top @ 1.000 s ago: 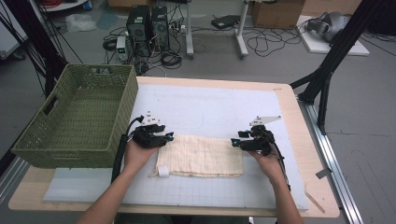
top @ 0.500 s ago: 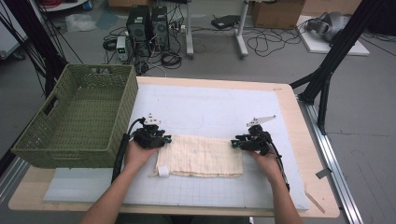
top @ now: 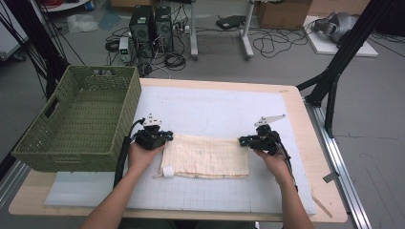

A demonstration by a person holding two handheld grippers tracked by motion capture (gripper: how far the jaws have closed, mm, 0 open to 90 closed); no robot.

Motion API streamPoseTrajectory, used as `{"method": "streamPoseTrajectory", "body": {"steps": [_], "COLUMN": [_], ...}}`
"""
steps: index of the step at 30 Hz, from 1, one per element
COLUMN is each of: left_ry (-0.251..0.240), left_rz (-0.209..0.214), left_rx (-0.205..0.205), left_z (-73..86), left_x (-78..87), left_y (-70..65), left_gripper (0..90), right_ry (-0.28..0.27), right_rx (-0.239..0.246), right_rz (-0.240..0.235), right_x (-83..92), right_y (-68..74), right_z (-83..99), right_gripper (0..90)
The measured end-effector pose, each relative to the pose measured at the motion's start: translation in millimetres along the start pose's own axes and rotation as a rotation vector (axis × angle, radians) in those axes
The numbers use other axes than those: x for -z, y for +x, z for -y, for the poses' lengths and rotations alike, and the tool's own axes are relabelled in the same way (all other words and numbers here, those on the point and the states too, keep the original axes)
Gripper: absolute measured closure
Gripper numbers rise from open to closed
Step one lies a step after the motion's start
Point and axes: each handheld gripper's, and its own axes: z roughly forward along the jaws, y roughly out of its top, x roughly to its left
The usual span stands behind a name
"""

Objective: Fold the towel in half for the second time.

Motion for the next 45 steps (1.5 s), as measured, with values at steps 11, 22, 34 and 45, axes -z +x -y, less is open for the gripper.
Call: {"method": "streamPoseTrajectory", "body": {"steps": [11,22,34,45], "left_ry": [-0.032,-0.034,-0.066,-0.080], "left_rz": [-0.020,-0.010,-0.009,0.004], "left_rx": [-0.017,-0.092,-0.126,-0.149], "left_z": [-15.4,-15.5,2.7,16.3], "left_x": [0.9,6.7,16.7,33.9], "left_y": [3.4,-4.9,-14.4,-24.4], "left_gripper": [85.3,84.7,84.6,84.5], "right_ry": [-0.025,-0.074,-0.103,-0.082], "right_rx": [0.006,-0.026,-0.003,0.017], "right_rz": [0.022,-0.009,-0.040,-0.057], "right_x": [11.9,12.2,20.1,23.1], "right_y": [-2.1,-4.1,10.0,22.6], "right_z": [-16.5,0.1,13.2,22.6], "right_gripper": [82.5,82.2,81.2,80.3]}}
